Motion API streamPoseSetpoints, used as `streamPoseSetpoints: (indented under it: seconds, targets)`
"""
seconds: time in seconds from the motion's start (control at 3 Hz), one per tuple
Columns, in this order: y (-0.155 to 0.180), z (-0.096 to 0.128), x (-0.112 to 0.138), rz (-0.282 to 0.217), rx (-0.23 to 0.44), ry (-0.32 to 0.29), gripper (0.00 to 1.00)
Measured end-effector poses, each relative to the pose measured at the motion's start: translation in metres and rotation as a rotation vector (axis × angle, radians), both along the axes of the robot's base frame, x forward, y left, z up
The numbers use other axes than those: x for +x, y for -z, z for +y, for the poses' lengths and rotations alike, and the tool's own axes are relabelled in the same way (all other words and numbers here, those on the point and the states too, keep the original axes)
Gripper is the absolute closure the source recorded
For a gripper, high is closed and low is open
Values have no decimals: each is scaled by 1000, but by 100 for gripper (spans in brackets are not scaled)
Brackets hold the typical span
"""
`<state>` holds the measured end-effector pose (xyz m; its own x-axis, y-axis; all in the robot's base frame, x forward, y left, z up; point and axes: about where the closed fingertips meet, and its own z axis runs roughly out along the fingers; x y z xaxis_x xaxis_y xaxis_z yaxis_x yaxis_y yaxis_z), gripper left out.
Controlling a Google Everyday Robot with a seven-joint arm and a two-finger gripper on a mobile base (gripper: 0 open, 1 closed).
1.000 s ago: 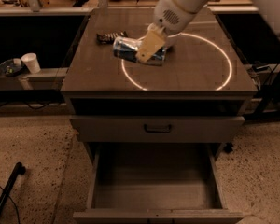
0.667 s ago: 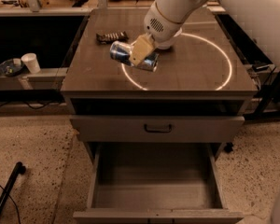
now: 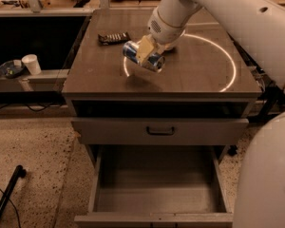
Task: Pick redbull can from middle drawer and place on counter
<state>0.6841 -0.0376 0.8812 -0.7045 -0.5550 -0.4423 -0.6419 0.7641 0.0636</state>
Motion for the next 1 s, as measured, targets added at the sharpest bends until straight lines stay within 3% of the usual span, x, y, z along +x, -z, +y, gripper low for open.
streamPoseSetpoints:
  seconds: [0.33,0.67,1.0]
  targets:
    - [8,-13,17,3,-4,64,100]
    - [17,-28,29,-18,-9,122,81]
    - [27,-37,33,-29,73,104,58]
